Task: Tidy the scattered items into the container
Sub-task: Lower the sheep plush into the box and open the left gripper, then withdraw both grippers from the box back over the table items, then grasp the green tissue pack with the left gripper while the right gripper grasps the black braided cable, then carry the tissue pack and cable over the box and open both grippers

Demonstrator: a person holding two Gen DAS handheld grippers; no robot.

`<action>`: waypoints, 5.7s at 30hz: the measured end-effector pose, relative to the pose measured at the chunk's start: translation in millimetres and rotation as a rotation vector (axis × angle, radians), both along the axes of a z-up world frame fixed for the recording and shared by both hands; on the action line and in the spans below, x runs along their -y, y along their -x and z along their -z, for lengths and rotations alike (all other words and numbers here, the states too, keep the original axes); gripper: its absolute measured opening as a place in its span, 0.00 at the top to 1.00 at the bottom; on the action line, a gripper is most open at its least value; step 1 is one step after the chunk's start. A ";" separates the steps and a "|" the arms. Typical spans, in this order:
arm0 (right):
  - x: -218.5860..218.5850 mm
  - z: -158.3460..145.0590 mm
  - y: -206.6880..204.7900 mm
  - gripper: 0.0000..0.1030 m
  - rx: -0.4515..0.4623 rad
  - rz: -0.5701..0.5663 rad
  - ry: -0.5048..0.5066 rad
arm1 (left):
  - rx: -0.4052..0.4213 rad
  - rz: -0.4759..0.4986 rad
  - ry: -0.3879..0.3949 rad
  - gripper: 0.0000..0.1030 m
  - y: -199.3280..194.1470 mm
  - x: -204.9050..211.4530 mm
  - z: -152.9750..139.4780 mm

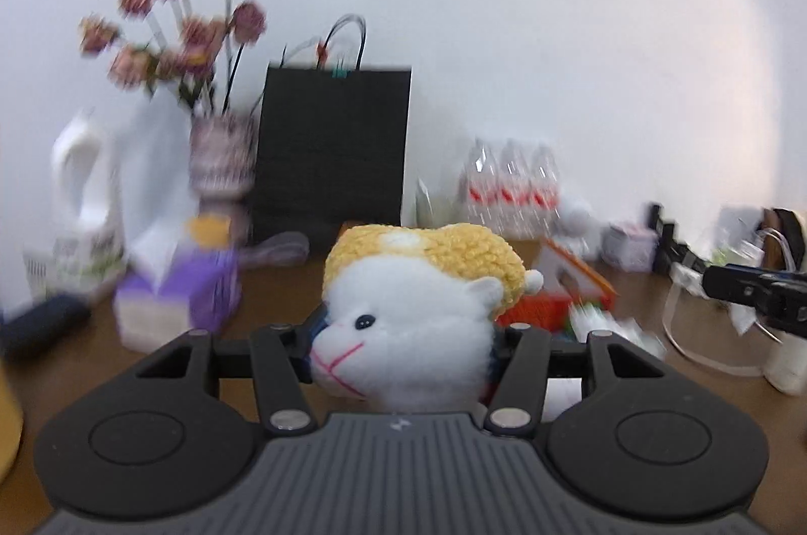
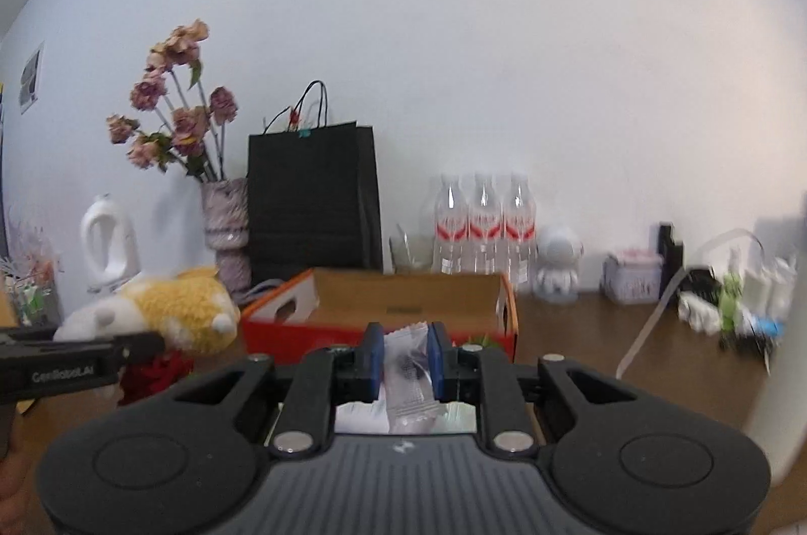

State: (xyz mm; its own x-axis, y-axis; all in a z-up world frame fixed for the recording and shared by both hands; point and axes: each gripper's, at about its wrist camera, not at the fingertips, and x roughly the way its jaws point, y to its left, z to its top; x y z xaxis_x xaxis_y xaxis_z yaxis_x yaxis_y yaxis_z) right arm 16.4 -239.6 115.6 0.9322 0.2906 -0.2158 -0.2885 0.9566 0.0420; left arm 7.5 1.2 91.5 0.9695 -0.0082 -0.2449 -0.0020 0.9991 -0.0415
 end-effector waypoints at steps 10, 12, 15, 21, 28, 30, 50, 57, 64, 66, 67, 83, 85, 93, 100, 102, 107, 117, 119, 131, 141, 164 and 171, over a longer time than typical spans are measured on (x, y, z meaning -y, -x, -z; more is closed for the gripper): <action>-25.1 -29.0 -247.7 0.83 -0.276 -0.057 0.027 | -0.213 -0.009 -0.088 0.46 -241.5 -12.8 -15.6; -27.4 -21.1 -301.6 0.83 -0.396 -0.063 0.016 | -0.309 -0.018 -0.089 0.46 -284.0 -18.2 -8.5; -33.8 -1.8 -366.7 0.83 -0.512 -0.027 0.049 | -0.432 -0.020 -0.100 0.46 -329.1 -21.6 6.4; -42.2 37.1 -434.4 0.81 -0.651 0.036 0.133 | -0.553 -0.002 -0.088 0.38 -363.1 -30.4 26.5; -36.3 24.3 -434.2 0.49 -0.646 0.058 0.113 | -0.530 0.016 -0.077 0.20 -363.7 -31.7 -4.0; -34.2 17.1 -429.2 0.42 -0.676 0.045 0.096 | -0.551 0.018 -0.054 0.15 -365.2 -33.8 -15.6; -19.4 -48.2 -263.1 0.17 -0.420 -0.028 0.079 | -0.209 -0.006 -0.068 0.00 -212.9 -30.1 -72.3; -27.5 -40.4 -158.3 0.10 -0.122 -0.071 0.060 | 0.031 0.015 -0.073 0.00 -121.1 -17.9 -54.5; -20.0 -8.8 -54.3 0.10 -0.092 -0.070 0.020 | -0.012 0.005 -0.041 0.00 -26.6 -17.6 -17.7; -12.9 7.5 -18.4 0.08 -0.086 -0.070 -0.010 | -0.035 0.002 -0.038 0.00 6.2 -16.0 -4.8; -9.1 18.4 -2.4 0.08 -0.099 -0.072 -0.030 | -0.041 0.001 -0.033 0.00 21.6 -16.9 2.7; 18.4 92.1 134.3 0.08 -0.176 -0.023 -0.057 | -0.190 0.028 0.032 0.00 139.4 -11.5 66.1; 19.8 96.7 129.4 0.08 -0.196 -0.016 -0.055 | -0.205 0.032 0.029 0.00 135.6 -8.9 69.3; 14.4 100.0 110.3 0.08 -0.254 -0.032 -0.042 | -0.261 0.030 0.036 0.00 106.2 -9.1 75.0; -24.7 94.9 56.4 0.08 -0.397 -0.099 0.075 | -0.301 0.040 -0.043 0.00 25.4 -4.3 62.8; -35.6 93.9 39.6 0.08 -0.411 -0.105 0.085 | -0.312 0.079 -0.083 0.00 -2.4 -0.9 63.8; -57.6 94.6 -1.8 0.08 -0.433 -0.094 0.130 | -0.386 0.219 -0.174 0.00 -63.7 6.1 75.9; -72.8 108.1 -41.6 0.02 -0.490 -0.084 0.197 | -0.464 0.243 -0.072 0.24 -98.3 -11.4 90.1; -74.5 106.9 -45.3 0.02 -0.499 -0.086 0.195 | -0.456 0.245 -0.075 0.31 -95.9 -11.2 88.9; -81.6 105.6 -42.4 0.11 -0.485 -0.110 0.219 | -0.427 0.213 -0.024 0.37 -63.9 -12.6 80.0; -87.1 101.6 -9.1 0.21 -0.471 -0.175 0.241 | -0.407 0.150 0.033 0.37 -10.9 -20.9 70.8; 2.8 70.5 159.0 0.20 -0.063 -0.010 0.002 | 0.025 0.088 -0.031 0.37 172.4 20.4 44.0; 0.3 51.1 102.4 0.20 -0.085 -0.018 -0.027 | -0.003 0.083 0.029 0.37 110.7 17.9 24.9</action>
